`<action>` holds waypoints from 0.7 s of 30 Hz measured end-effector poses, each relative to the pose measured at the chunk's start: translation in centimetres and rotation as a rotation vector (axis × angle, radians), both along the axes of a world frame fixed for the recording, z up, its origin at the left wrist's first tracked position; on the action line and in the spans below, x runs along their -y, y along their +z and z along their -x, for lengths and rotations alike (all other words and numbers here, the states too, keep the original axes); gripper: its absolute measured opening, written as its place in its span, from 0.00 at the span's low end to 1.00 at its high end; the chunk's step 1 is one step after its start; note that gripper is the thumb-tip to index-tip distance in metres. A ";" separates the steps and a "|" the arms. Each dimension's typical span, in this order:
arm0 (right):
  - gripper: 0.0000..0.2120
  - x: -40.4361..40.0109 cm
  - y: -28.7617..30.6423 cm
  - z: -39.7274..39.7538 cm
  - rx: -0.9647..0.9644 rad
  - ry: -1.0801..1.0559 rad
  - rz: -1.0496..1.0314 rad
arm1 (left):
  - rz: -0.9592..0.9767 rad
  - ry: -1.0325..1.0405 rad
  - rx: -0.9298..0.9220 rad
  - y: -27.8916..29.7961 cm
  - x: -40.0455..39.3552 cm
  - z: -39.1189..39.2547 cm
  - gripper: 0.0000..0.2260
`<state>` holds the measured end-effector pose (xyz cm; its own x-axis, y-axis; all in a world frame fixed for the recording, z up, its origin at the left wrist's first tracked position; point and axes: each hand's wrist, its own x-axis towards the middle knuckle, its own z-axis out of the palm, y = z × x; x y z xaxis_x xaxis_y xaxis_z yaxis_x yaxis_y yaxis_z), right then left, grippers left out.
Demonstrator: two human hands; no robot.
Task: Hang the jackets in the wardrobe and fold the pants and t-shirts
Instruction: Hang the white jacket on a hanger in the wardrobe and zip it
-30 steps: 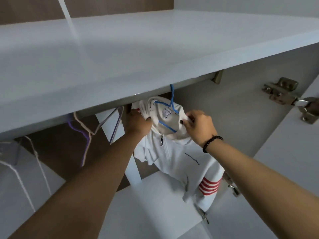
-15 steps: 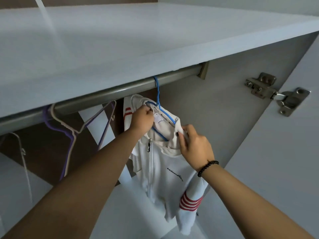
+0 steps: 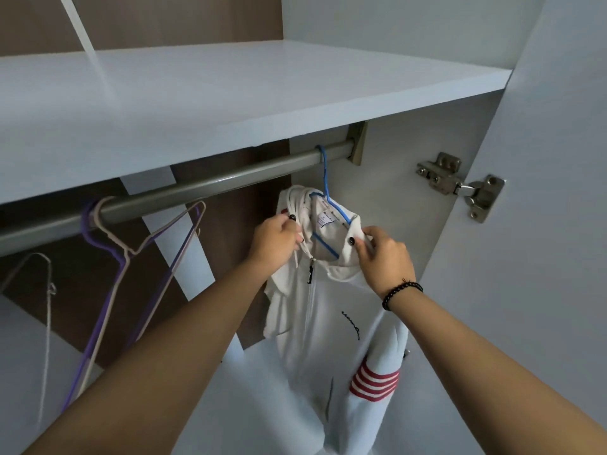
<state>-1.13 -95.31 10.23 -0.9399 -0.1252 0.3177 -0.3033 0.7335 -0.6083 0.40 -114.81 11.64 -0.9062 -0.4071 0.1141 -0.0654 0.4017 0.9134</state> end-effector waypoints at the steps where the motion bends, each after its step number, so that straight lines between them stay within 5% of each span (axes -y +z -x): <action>1: 0.13 -0.1 0.2 -0.2 0.010 0.020 -0.026 | 0.023 -0.010 0.005 0.0 -0.3 -0.6 0.13; 10: 0.24 -2.1 -2.0 -6.2 -0.082 0.327 -0.154 | 0.370 -0.094 0.260 -0.3 -3.0 -8.2 0.14; 21: 0.22 -6.3 -1.7 -12.9 0.191 0.537 -0.297 | 0.334 -0.095 0.403 -0.7 -6.0 -17.9 0.14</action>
<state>11.81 -89.06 8.52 -0.7585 -0.6510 0.0298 -0.5814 0.6553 -0.4822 18.28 -108.82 10.97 -0.9360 -0.3224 -0.1416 -0.3343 0.6874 0.6448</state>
